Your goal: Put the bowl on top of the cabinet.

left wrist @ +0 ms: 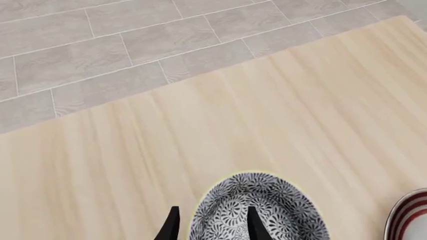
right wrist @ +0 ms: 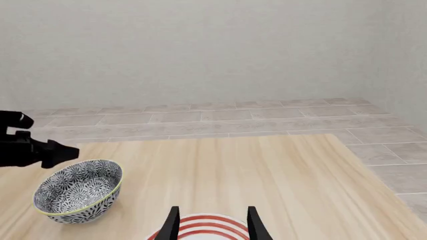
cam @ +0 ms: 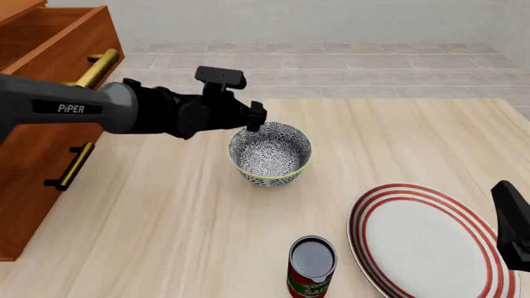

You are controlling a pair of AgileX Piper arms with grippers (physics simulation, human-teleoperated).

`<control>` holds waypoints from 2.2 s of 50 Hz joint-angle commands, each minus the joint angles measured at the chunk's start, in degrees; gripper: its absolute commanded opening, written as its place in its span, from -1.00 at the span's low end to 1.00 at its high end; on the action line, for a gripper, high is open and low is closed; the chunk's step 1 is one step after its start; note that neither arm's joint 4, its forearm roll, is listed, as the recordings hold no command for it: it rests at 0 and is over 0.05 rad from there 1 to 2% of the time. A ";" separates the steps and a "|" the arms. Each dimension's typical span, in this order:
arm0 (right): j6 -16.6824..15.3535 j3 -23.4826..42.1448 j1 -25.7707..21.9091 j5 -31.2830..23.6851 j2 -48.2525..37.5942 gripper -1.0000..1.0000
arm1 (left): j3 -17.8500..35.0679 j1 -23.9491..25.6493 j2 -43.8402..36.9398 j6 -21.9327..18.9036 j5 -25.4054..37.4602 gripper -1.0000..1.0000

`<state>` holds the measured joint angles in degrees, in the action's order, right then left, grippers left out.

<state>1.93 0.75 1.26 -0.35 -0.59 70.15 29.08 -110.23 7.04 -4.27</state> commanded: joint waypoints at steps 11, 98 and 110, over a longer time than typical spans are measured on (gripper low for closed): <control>0.11 -0.32 0.06 0.39 -0.07 1.00 | 0.13 0.42 -1.40 1.15 -0.60 1.00; -0.61 -0.30 -0.21 0.36 -0.23 1.00 | -0.15 -1.20 -4.37 3.19 -2.84 1.00; -0.75 -0.42 -0.25 0.56 -0.35 1.00 | -0.15 -1.29 -5.05 3.41 -3.25 1.00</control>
<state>1.31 0.38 1.04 0.17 -0.94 70.05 27.95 -114.72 10.25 -7.12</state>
